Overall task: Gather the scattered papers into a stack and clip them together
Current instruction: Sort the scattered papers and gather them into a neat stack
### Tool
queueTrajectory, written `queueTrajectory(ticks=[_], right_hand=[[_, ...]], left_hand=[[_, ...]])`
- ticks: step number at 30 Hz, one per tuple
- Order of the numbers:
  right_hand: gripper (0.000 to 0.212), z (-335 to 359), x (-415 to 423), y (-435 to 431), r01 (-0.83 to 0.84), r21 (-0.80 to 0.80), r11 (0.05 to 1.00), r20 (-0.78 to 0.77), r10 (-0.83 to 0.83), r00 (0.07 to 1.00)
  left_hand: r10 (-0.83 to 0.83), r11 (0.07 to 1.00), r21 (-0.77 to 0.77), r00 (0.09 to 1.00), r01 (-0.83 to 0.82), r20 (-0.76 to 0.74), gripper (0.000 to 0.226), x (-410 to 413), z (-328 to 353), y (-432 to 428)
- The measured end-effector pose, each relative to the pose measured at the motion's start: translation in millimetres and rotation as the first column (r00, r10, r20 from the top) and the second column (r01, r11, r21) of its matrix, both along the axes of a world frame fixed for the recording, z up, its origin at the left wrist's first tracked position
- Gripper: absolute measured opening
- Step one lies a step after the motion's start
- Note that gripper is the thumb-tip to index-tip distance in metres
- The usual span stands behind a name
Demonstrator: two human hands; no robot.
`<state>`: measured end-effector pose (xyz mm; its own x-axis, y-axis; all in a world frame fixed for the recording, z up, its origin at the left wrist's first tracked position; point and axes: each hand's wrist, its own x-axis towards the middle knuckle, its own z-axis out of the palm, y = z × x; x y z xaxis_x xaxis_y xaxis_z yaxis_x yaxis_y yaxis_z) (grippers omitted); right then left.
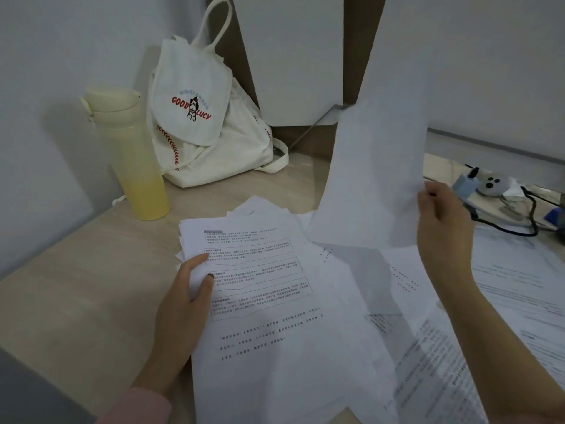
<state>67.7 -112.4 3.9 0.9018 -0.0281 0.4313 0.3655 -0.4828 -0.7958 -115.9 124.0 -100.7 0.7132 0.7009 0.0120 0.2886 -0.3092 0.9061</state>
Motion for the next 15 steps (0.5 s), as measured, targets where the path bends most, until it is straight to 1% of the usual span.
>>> queueTrajectory(ticks=[2, 4, 5, 6, 8, 10, 11, 13, 15], right_hand=[[0.023, 9, -13, -3, -0.023, -0.086, 0.996, 0.124, 0.033, 0.992], [0.024, 18, -29, -1, -0.030, -0.264, 0.964, 0.298, 0.111, 0.948], [0.026, 21, -37, 2, -0.032, -0.355, 0.934, 0.362, 0.169, 0.917], [0.030, 22, -46, 4, -0.039, -0.433, 0.901, 0.391, 0.227, 0.892], [0.033, 17, -62, 12, -0.064, -0.565, 0.823, 0.380, 0.328, 0.865], [0.026, 2, -77, 19, -0.093, -0.660, 0.745, 0.363, 0.425, 0.829], [0.029, -8, -85, 24, -0.129, -0.695, 0.708, 0.333, 0.475, 0.815], [0.042, -30, -99, 30, -0.227, -0.736, 0.638, 0.243, 0.562, 0.790], [0.039, -47, -109, 34, -0.286, -0.759, 0.585, 0.193, 0.621, 0.759]], left_hand=[[-0.001, 0.999, -0.034, 1.000, 0.001, 0.013, 0.031, -1, 1, 0], [-0.001, 0.997, -0.071, 0.999, 0.003, 0.032, 0.029, -1, 2, -1], [0.001, 0.996, -0.091, 0.999, 0.003, 0.040, 0.027, -1, 3, -2], [0.005, 0.994, -0.111, 0.999, 0.001, 0.054, 0.026, -2, 4, -3], [0.008, 0.989, -0.147, 0.996, 0.005, 0.089, 0.022, -3, 7, -5], [0.001, 0.984, -0.180, 0.993, 0.021, 0.120, 0.021, -5, 13, -8], [-0.003, 0.979, -0.200, 0.992, 0.029, 0.128, 0.022, -6, 16, -10], [-0.006, 0.972, -0.233, 0.989, 0.040, 0.146, 0.026, -7, 17, -10], [0.011, 0.956, -0.290, 0.985, 0.041, 0.174, 0.035, -7, 11, -7]])
